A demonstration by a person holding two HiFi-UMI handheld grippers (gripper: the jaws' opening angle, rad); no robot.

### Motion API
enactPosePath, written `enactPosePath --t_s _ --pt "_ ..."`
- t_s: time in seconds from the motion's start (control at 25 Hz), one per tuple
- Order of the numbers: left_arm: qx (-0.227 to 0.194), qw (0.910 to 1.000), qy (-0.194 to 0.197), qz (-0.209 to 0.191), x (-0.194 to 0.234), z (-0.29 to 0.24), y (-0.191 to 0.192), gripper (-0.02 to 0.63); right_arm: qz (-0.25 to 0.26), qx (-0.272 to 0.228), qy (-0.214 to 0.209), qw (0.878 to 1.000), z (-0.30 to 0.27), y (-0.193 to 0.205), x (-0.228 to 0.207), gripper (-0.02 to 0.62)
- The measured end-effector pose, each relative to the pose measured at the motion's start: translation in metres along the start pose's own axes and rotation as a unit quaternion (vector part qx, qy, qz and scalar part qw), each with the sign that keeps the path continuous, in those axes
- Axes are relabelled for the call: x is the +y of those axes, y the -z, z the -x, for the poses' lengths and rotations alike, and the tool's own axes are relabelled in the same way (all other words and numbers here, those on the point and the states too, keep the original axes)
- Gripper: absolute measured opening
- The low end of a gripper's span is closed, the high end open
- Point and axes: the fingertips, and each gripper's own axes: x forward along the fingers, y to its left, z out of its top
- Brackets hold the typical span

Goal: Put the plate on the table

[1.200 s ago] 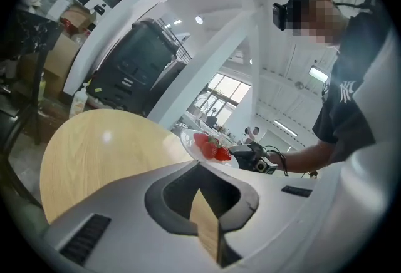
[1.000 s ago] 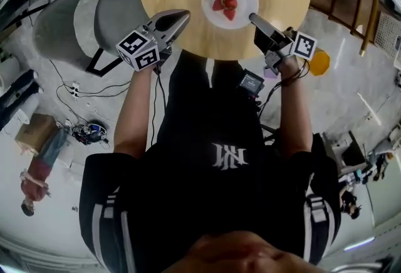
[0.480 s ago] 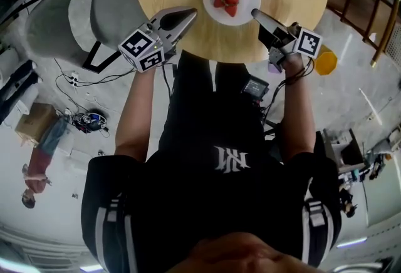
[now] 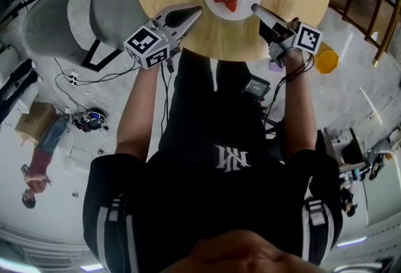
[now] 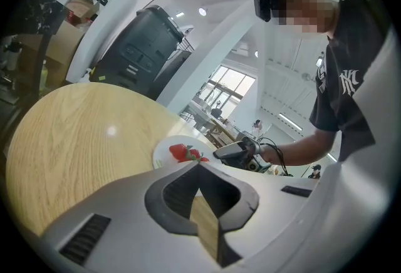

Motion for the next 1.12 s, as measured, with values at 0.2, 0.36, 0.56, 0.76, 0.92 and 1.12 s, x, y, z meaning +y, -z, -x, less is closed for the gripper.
enactPosePath --t_s 0.2,0.36,0.56,0.76,0.92,1.12 --pt "0.007 1.0000 0.004 -0.005 -0.001 -0.004 0.002 0.002 0.020 0.001 0.037 0.999 -0.001 -0.003 -0.007 0.012" --pt "0.009 0.9999 0.006 -0.008 -0.003 -0.006 0.002 0.002 0.037 0.004 0.073 0.997 -0.001 -0.004 -0.015 0.006" --pt "0.011 0.9998 0.015 -0.009 -0.008 -0.014 0.003 0.002 0.076 0.013 0.115 0.990 0.002 -0.006 -0.025 0.017" --pt "0.012 0.9997 0.022 -0.009 -0.013 -0.020 0.002 0.002 0.173 0.027 0.164 0.971 0.000 -0.011 -0.026 0.042" --pt "0.011 0.9995 0.028 -0.006 -0.017 -0.023 0.001 0.002 0.251 0.039 0.226 0.940 -0.002 -0.014 -0.030 0.054" --pt "0.013 0.9994 0.031 -0.006 -0.020 -0.025 0.004 0.002 0.305 0.037 0.269 0.913 -0.001 -0.018 -0.037 0.080"
